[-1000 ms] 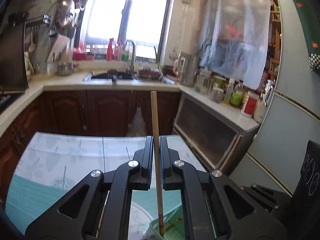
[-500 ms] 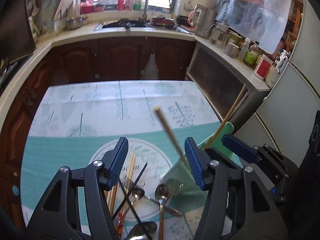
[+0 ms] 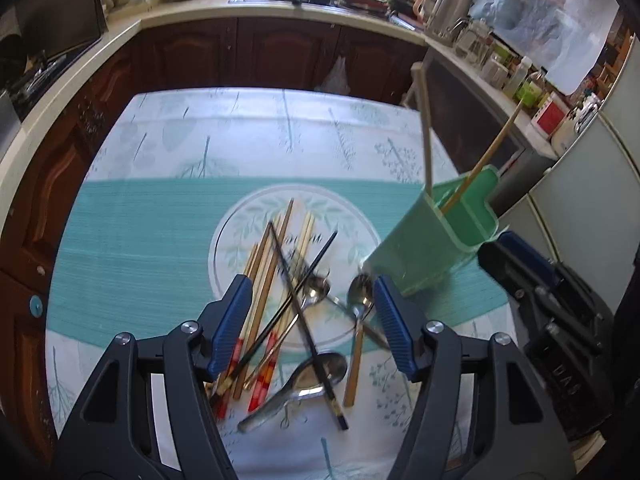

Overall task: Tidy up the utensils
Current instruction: 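Open both tools to drop the wooden chopsticks into the green holder, then grasp a black chopstick with the right tool while the left tool grasps another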

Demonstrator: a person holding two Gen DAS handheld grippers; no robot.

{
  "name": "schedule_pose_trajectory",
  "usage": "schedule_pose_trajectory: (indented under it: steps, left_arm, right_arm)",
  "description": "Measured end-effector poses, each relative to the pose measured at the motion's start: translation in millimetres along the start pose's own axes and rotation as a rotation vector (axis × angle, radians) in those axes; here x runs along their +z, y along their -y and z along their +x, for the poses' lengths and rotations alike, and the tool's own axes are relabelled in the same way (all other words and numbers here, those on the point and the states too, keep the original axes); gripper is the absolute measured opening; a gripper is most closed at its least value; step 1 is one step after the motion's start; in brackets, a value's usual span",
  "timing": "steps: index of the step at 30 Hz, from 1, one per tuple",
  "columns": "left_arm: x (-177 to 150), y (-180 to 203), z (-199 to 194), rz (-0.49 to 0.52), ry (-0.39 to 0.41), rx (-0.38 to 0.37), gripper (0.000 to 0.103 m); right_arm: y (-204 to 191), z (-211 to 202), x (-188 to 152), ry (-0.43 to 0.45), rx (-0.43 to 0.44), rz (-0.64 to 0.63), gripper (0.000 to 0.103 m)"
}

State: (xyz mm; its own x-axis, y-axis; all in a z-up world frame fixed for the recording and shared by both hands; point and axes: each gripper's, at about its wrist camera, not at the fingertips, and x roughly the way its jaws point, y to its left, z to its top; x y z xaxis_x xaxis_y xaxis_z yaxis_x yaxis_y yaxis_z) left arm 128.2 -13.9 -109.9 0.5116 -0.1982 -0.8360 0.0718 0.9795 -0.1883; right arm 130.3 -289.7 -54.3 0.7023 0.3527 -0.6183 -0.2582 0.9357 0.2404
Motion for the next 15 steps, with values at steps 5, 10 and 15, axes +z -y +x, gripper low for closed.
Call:
schedule_pose_trajectory:
  steps: [5,10,15]
  left_arm:
    - [-25,-12,5,-0.025,-0.056,0.005,0.06]
    - [-43,-26,6,-0.017,-0.05,0.05,0.06]
    - [-59,-37,6,0.02,-0.018,0.095,0.06]
  right_arm:
    - [-9,-7,-10,-0.031,-0.008,0.01,0.036]
    - [-16,-8,-22,-0.078,0.007,0.032,0.036]
    - [-24,-2,-39,-0.135,0.025,0.043,0.036]
